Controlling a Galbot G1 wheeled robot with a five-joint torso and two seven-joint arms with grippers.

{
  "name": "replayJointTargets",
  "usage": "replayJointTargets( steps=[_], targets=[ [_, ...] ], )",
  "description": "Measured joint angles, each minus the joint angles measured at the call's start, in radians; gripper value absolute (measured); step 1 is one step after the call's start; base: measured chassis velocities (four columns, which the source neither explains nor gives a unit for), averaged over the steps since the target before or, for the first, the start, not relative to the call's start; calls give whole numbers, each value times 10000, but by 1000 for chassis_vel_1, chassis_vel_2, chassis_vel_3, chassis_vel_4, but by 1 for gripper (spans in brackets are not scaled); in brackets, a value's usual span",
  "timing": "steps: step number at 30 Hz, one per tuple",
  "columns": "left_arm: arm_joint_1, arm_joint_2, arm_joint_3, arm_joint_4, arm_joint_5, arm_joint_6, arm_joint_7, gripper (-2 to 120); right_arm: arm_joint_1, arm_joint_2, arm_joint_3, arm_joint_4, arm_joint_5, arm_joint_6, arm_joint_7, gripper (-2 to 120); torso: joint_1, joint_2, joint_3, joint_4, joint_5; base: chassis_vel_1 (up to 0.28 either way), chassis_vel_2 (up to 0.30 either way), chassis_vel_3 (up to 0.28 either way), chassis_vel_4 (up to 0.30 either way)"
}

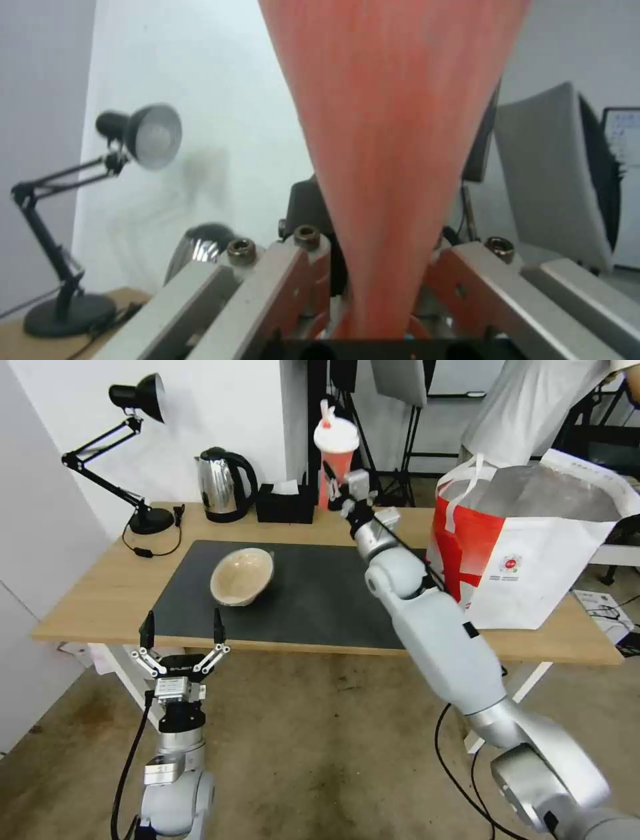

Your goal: Pick up the trash from the table and place it into the takeout bag.

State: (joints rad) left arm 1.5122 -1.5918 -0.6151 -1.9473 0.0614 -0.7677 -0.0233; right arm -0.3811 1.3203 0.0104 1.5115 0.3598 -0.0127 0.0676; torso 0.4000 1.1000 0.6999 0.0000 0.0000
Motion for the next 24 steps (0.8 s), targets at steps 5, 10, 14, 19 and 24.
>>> replayJointTargets(
  steps=[5,10,14,19,24],
  targets=[
    [12,-2,-37,-2,-4,0,-4,100,216,-293,348,709,147,-451,103,6,0,0,0,0,0,0,0,0,0],
    [8,-2,-78,-4,-6,1,-6,100,317,-627,734,1241,190,-705,110,6,0,0,0,1,1,0,0,0,0],
    [-8,-3,-80,12,-5,3,-8,100,285,-909,979,1597,236,-845,107,6,0,0,0,0,1,0,0,0,0],
    [-44,-5,-68,52,5,13,-10,100,101,-1282,1324,1861,252,-870,61,6,0,0,0,0,0,0,0,0,0],
    [-129,-6,-32,88,58,83,-11,100,-480,-1815,2040,2005,195,-971,-101,6,0,0,0,0,2,0,0,0,0]
  ],
)
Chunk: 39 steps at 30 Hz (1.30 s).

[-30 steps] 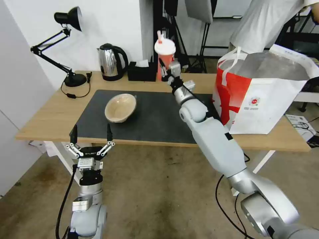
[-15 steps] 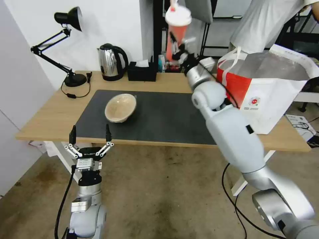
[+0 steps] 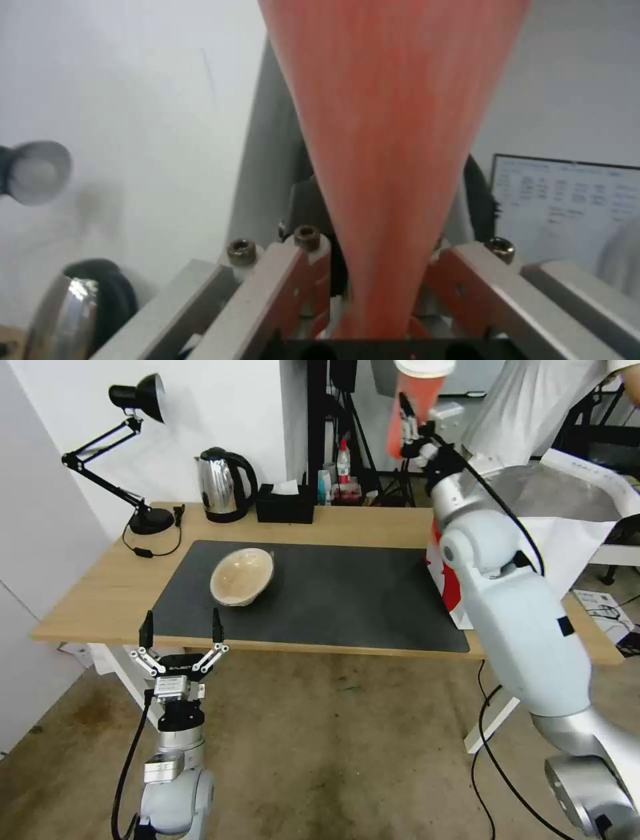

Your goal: Pick up the trash from the table and place it into the takeout bag.

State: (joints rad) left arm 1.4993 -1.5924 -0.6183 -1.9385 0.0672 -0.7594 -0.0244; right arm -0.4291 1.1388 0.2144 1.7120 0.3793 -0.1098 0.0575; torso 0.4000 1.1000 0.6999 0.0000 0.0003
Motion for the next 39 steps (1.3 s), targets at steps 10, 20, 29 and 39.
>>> replayJointTargets(
  steps=[10,20,29,39],
  targets=[
    [-14,-1,10,46,56,32,0,100,-728,-494,1191,62,-281,24,-146,6,0,0,2,-1,-1,0,0,0,0],
    [2,-2,46,51,150,39,-4,100,-1052,-776,2200,96,-295,84,-189,6,-1,0,1,1,-2,0,0,0,0],
    [66,-3,25,7,159,36,-9,100,-1168,-855,2571,-119,-310,163,-205,6,0,0,1,0,-2,0,0,0,0],
    [93,-3,-25,-5,159,14,-10,100,-1257,-818,2770,-821,-538,473,-217,6,0,0,1,0,-1,0,0,0,0]
  ],
)
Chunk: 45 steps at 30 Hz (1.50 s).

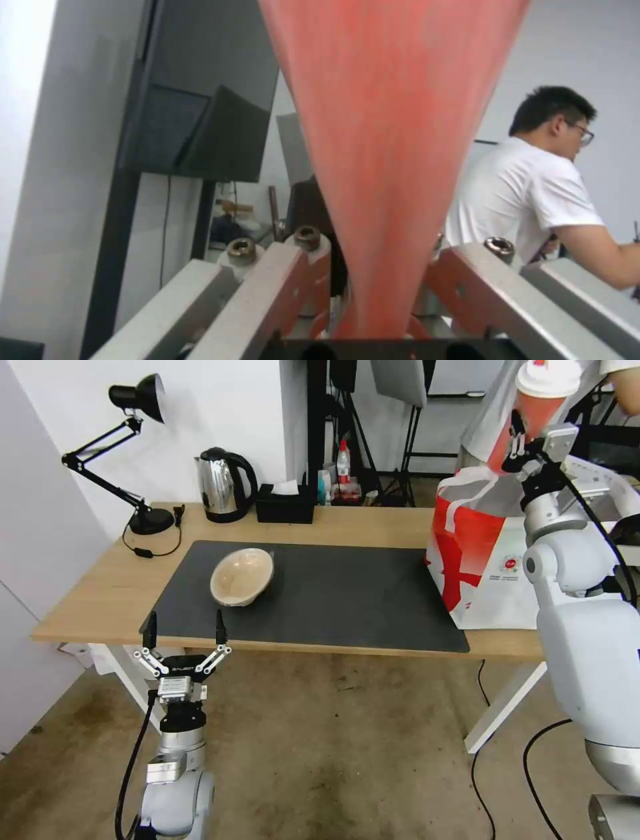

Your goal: Pick up the trash from the table and place it into the takeout bag.

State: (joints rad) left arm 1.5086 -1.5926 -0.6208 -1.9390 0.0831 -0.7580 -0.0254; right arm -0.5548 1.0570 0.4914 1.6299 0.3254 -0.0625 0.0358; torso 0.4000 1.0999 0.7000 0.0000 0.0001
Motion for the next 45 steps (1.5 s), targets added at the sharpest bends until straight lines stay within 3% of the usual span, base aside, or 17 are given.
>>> replayJointTargets(
  steps=[12,16,17,19,26,29,35,45],
  targets=[
    [-21,3,-13,-2,-10,-6,0,100,36,20,59,-364,-195,-74,-11,6,0,0,0,0,-2,0,0,0,0],
    [-23,3,-23,-1,-16,-7,-2,100,-61,1,139,-252,-298,-685,-11,6,0,1,0,1,1,0,0,0,0],
    [-22,4,-41,-19,-23,-8,-3,100,-198,-64,261,47,-321,-1534,-25,6,0,0,0,-1,-1,0,0,0,0],
    [-21,5,-47,-28,-29,-9,-4,100,-302,-148,374,385,-321,-2375,-148,6,0,1,-2,0,-1,0,0,0,0],
    [-12,2,-8,-32,-26,-9,-4,100,-395,-236,551,848,-248,-3857,-258,6,0,0,-2,0,-1,0,0,0,0],
    [-4,2,-7,-59,-23,-8,-4,100,-458,-260,691,1224,23,-5026,-350,6,0,1,-2,0,0,0,0,0,0],
    [31,2,-8,-106,-22,-9,-4,100,-384,-246,863,1555,331,-6462,-288,6,0,0,-1,0,-1,0,0,0,0],
    [52,1,-8,-116,-21,-9,-4,100,-184,-284,895,1561,485,-6690,-121,6,0,0,0,0,-1,0,0,0,0]
  ],
)
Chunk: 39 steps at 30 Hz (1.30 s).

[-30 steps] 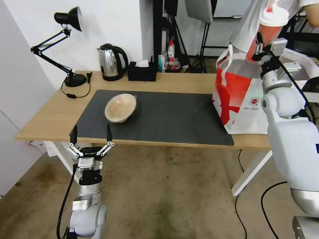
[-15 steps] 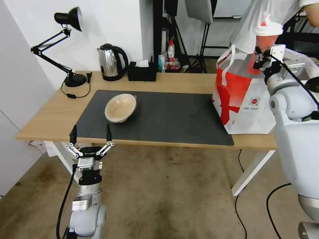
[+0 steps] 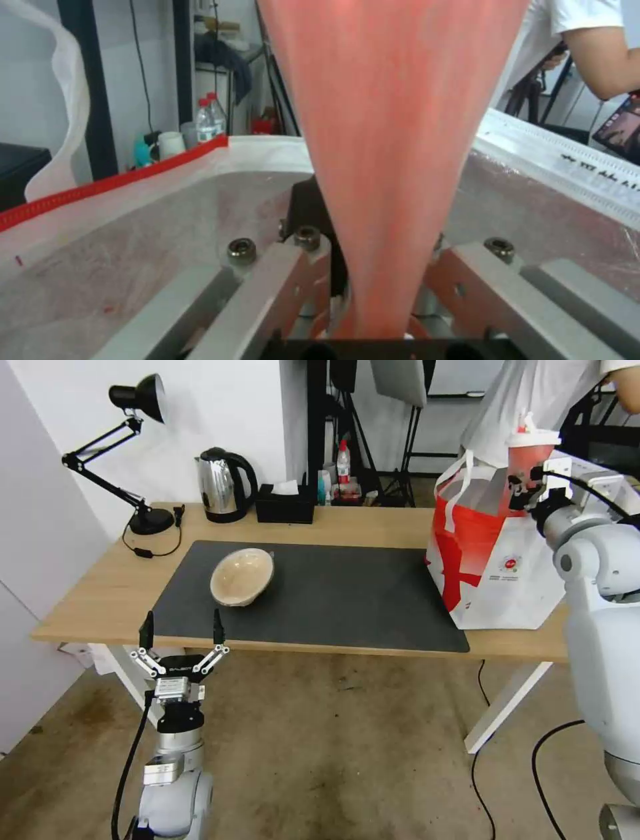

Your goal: Pick up the trash from the table and place it into the takeout bag.

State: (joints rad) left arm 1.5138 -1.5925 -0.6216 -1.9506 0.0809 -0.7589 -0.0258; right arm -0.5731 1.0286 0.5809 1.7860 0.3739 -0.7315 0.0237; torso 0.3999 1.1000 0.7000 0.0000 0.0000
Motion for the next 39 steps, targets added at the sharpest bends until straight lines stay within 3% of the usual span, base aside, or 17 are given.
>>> replayJointTargets(
  steps=[14,16,23,28,31,36,39],
  targets=[
    [-20,0,-34,-3,0,-2,-5,100,264,-41,-125,-190,-41,58,26,6,0,0,0,0,0,0,0,0,0],
    [-25,0,-28,-5,0,-2,-5,100,247,-76,-129,-189,-46,64,23,10,0,0,0,-1,-1,0,0,0,0],
    [-38,-1,-33,-33,0,9,-8,100,163,-223,-174,-176,-55,75,0,39,0,0,0,0,0,0,0,0,0],
    [-41,-1,-30,-57,0,18,-8,100,185,-293,-180,-202,-76,79,1,51,0,0,-1,0,0,0,0,0,0],
    [-43,-1,-27,-61,0,27,-8,100,179,-379,-230,-228,-167,82,-38,68,0,0,0,0,-1,0,0,0,0],
    [-43,-3,-23,-64,0,31,-8,100,166,-394,-270,-289,-292,86,-114,81,0,0,0,0,0,0,0,0,0],
    [-45,-2,-31,-88,1,40,-9,100,185,-389,-295,-354,-321,90,-119,96,1,0,0,0,0,0,0,0,0]
  ],
)
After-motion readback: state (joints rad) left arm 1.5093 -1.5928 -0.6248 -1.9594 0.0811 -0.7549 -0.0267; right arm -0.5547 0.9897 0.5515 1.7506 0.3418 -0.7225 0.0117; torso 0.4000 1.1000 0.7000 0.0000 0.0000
